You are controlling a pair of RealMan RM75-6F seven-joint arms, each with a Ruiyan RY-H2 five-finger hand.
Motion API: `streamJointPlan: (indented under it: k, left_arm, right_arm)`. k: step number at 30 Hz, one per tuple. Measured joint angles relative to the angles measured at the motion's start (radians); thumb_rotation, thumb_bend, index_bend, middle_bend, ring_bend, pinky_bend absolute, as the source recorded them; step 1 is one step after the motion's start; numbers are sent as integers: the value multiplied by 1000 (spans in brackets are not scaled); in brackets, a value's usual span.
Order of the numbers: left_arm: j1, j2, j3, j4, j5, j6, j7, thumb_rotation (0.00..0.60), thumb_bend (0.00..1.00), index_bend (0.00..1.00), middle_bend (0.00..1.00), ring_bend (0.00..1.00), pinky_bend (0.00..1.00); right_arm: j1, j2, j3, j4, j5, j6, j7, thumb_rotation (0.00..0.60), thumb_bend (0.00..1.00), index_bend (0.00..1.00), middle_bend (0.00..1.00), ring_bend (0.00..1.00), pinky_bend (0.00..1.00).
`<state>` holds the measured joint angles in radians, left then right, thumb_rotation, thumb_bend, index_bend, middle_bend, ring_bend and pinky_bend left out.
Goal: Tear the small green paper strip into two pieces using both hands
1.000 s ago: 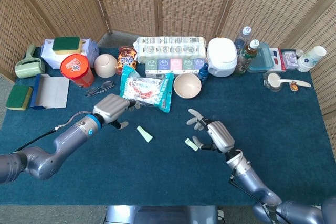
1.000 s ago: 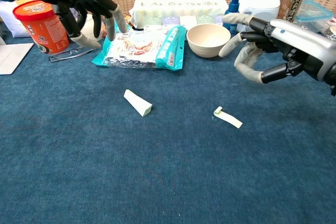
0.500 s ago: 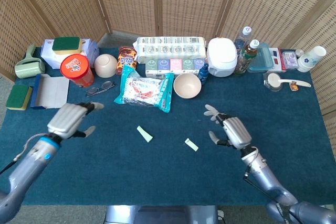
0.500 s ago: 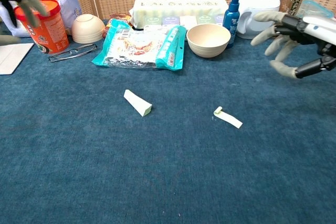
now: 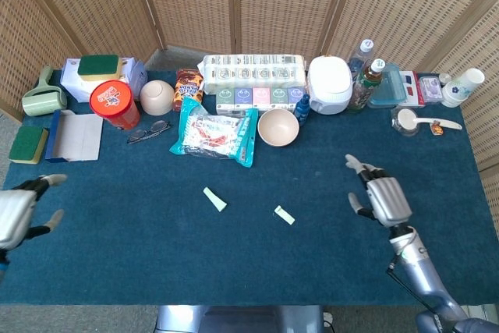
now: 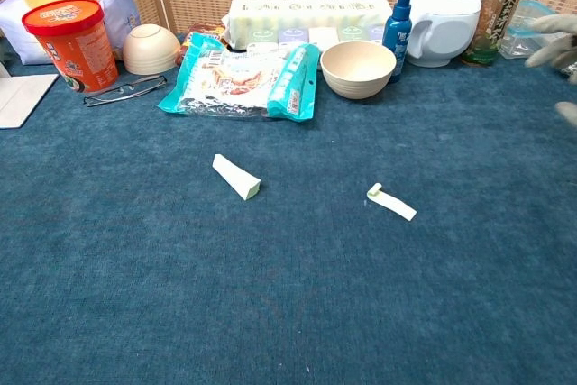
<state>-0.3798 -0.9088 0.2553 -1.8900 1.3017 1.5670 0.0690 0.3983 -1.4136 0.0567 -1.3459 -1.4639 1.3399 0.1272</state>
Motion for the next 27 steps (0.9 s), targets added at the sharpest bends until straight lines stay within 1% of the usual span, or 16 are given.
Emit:
streamJointPlan:
  k: [5, 10, 14, 20, 27]
  left_arm:
    - [147, -47, 4, 103, 42, 133, -35, 600, 312, 248, 318, 348, 499]
    - [285, -123, -13, 226, 63, 244, -82, 600, 312, 248, 318, 348, 499]
    - [342, -168, -38, 291, 86, 253, -117, 600, 312, 248, 318, 348, 499]
    - [358, -174, -80, 303, 115, 238, -118, 600, 312, 248, 318, 348, 499]
    - [377, -182, -113, 305, 149, 217, -128, 600, 312, 248, 318, 348, 498]
  right_arm:
    - [-79, 58, 3, -58, 43, 79, -126, 600, 479, 60, 237, 204, 282]
    - [-161, 120, -14, -118, 58, 150, -181, 600, 479, 73, 237, 204, 282]
    - [-217, 147, -31, -155, 60, 186, -199, 600, 479, 76, 237, 204, 282]
    - [-247, 159, -29, -167, 54, 203, -188, 600, 480, 78, 237, 204, 282]
    - [-269, 170, -21, -172, 37, 214, -171, 600, 480, 81, 237, 204, 282]
